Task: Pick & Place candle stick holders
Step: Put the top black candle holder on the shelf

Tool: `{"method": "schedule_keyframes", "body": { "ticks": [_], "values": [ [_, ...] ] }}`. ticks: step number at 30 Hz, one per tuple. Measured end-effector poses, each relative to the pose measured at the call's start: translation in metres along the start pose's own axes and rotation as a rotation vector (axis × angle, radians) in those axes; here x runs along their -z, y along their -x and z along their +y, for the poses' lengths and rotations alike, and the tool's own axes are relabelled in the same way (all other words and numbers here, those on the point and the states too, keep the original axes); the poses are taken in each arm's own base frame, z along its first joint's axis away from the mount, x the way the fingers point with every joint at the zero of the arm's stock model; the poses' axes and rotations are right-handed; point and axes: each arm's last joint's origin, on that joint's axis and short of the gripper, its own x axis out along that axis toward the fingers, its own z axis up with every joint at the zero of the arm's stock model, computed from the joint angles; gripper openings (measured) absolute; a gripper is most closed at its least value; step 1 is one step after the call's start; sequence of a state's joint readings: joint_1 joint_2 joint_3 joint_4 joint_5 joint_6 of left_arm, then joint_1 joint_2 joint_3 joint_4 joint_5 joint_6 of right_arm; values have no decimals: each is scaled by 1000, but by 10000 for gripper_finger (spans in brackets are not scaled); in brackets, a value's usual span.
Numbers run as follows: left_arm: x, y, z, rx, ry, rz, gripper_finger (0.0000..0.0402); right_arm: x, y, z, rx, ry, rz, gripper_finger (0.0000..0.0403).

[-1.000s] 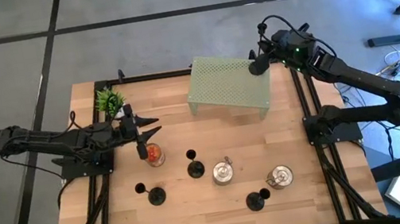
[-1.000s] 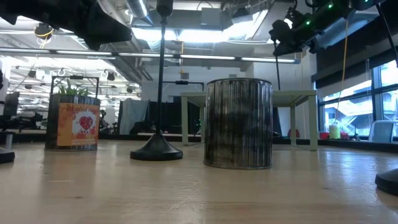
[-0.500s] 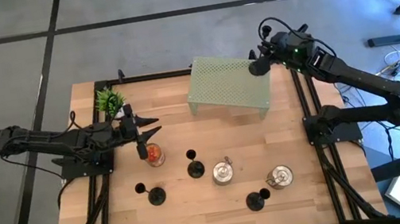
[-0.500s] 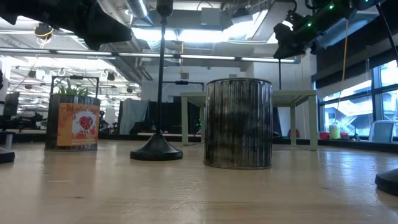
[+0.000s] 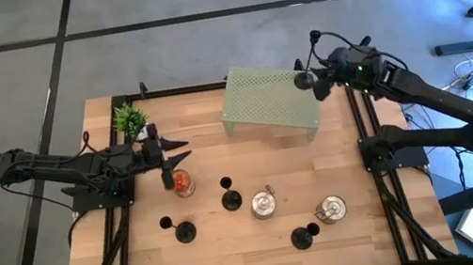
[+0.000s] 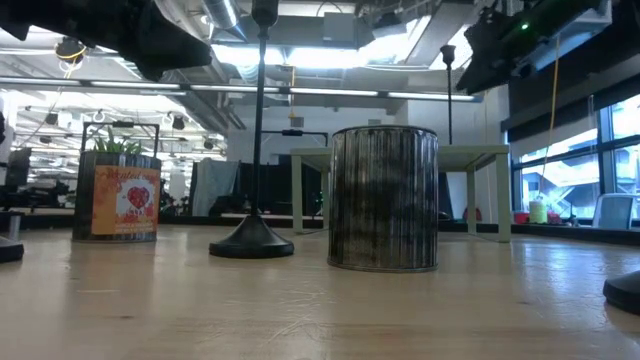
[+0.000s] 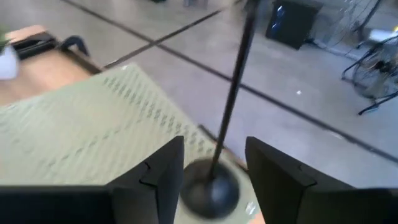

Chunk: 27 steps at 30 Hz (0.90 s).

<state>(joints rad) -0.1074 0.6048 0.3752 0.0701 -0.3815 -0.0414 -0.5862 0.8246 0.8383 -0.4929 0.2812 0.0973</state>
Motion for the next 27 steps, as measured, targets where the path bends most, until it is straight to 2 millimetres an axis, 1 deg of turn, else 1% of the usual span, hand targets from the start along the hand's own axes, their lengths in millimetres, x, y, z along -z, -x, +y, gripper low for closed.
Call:
{"method": "schedule_keyframes", "body": {
  "ticks": [2,6,9,14,16,18,21,27],
  "values": [
    [1,0,-2,65,-1,7,127,4,9,3,-73,5,25,181],
    [4,-4,-9,241,-10,40,127,12,24,14,-320,27,74,181],
    [8,-12,-15,335,-36,69,127,17,33,23,-517,45,122,181],
    [12,-32,-23,357,-127,39,127,23,43,41,-840,53,223,181],
    [15,-39,-26,358,-158,32,127,25,47,47,-920,72,241,181],
    [17,-44,-28,358,-175,25,127,25,50,52,-959,92,235,181],
    [18,-49,-30,364,-170,16,135,25,53,56,-956,114,223,181],
    [18,-55,-36,478,-154,-29,167,22,52,61,-901,134,162,181]
  ]
}}
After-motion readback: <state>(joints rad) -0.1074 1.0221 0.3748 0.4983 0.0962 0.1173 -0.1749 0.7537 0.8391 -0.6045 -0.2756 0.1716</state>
